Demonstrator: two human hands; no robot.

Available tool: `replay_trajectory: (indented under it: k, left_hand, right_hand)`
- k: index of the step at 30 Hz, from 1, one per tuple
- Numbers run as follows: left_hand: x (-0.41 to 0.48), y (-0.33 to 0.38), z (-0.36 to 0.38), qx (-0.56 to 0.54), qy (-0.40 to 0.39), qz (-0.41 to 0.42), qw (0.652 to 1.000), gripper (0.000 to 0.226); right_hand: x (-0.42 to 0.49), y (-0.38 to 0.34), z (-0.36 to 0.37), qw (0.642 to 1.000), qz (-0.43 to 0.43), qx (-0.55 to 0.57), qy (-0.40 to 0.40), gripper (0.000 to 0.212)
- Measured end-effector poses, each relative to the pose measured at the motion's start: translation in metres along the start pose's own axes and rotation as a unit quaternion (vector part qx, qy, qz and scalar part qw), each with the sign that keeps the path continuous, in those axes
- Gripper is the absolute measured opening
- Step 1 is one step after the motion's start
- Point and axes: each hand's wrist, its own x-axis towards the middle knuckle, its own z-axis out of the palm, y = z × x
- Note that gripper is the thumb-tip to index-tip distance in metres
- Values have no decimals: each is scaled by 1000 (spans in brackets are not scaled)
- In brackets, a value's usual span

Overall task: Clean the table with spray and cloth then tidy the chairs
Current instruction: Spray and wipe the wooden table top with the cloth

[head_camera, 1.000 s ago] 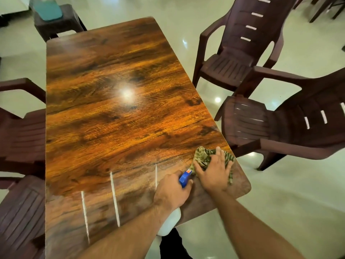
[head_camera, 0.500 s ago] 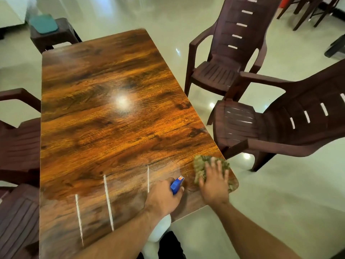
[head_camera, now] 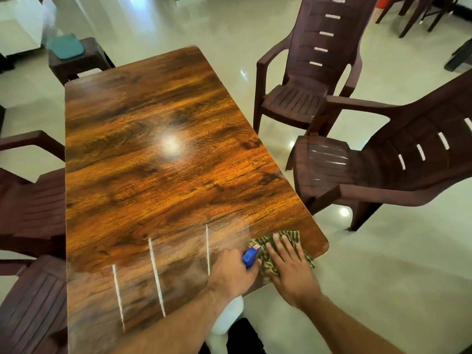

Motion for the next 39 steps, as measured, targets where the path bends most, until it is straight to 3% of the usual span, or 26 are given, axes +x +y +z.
replay_trajectory:
  k: [2, 6, 8, 13, 18, 21, 23, 24, 25, 27, 29, 30, 31, 33, 34, 36, 37, 38, 39]
  left_hand:
    - [-4, -3, -1, -4, -1, 2, 1000, 25]
    - [-17, -16, -3, -23, 0, -27, 999, 34]
    - [-24, -25, -5, -13, -13, -43, 999, 38]
    - [-41, -47, -7, 31, -81, -74, 994, 45]
    - [-56, -75, -13, 3, -85, -88, 992, 29]
    - [-65, -93, -24, 6, -67, -87, 994, 27]
    - [-68, -106, -34, 6, -59, -101, 993, 28]
    - [-72, -114, -40, -1, -53, -110, 993, 31]
    - [-75, -121, -45, -6, -45, -120, 992, 34]
    - [-82, -137, -55, -4, -24, -124, 992, 30]
    - [-89, -154, -64, -9, -11, -121, 993, 22]
    - [-90, -161, -68, -17, -6, -120, 993, 21]
    - [-92, -168, -73, -24, -1, -122, 992, 20]
    - [-92, -174, -82, -28, 14, -123, 992, 24]
    - [-92, -176, -87, -28, 21, -124, 992, 31]
    - [-90, -180, -95, -25, 31, -130, 991, 42]
    - [-88, -182, -99, -25, 35, -134, 990, 44]
    - [-87, -184, -101, -29, 36, -134, 990, 42]
    - [-85, -186, -104, -35, 33, -129, 990, 37]
  right_hand:
    - [-5, 27, -6, 1000, 1, -16, -3, 65]
    - [19, 32, -17, 966, 251, 22, 48, 76]
    - [29, -1, -11, 959, 279, 29, 37, 75]
    - [9, -14, 1, 989, 146, -10, 14, 74]
    - [22, -68, 13, 975, 221, 16, 33, 80]
    - [-4, -111, 47, 1000, 25, -17, 6, 71]
    - [-14, -92, 43, 994, -101, -44, -14, 68]
    - [-11, -79, 36, 990, -125, -66, -16, 68]
    - [-5, -69, 29, 990, -107, -90, -17, 67]
    - [9, -68, 22, 995, 88, -53, 18, 68]
    - [24, -108, 24, 955, 292, 14, 53, 71]
    - [27, -136, 31, 950, 308, 9, 43, 74]
    - [24, -165, 42, 966, 253, -11, 46, 77]
    - [8, -202, 66, 998, 18, -49, 27, 80]
    - [-2, -207, 72, 992, -102, -79, -2, 80]
    - [0, -188, 66, 961, -246, -119, -47, 81]
    - [10, -173, 60, 957, -251, -141, -34, 80]
    - [19, -159, 52, 967, -205, -152, -13, 78]
    - [28, -149, 45, 985, -101, -138, 3, 75]
